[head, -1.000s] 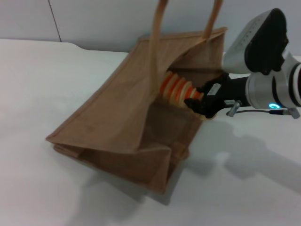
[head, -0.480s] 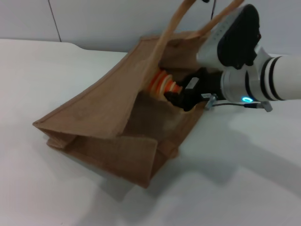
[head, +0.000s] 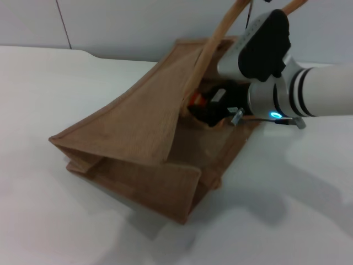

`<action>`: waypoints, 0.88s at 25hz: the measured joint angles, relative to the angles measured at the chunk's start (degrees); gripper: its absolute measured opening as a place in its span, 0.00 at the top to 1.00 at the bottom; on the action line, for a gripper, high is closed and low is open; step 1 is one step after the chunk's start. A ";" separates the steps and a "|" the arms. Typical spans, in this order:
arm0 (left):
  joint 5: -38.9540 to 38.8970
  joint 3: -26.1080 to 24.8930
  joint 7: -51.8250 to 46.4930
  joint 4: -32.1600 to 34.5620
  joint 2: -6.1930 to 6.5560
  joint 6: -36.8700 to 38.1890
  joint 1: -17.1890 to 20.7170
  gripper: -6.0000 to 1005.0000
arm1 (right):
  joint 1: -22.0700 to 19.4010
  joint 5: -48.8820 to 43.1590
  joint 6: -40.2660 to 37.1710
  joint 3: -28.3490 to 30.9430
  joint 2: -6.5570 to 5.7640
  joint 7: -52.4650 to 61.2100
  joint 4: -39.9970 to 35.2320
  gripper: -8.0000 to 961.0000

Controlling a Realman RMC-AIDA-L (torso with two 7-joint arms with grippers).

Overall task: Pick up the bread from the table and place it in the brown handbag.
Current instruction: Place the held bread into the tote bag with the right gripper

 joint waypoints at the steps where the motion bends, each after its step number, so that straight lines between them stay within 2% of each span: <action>1: -0.01 0.00 -0.04 0.01 0.00 0.07 -0.01 0.88 | 0.32 0.70 -0.74 -0.25 -0.03 -0.07 0.44 0.69; 11: -0.77 0.56 -0.15 0.03 0.00 1.41 -0.11 0.88 | 1.97 4.61 -6.21 -1.36 0.05 -1.07 3.80 0.69; 22: -0.33 0.55 -0.15 0.05 0.06 1.41 0.43 0.88 | 1.78 9.07 -7.37 -1.49 0.00 -1.40 5.06 0.61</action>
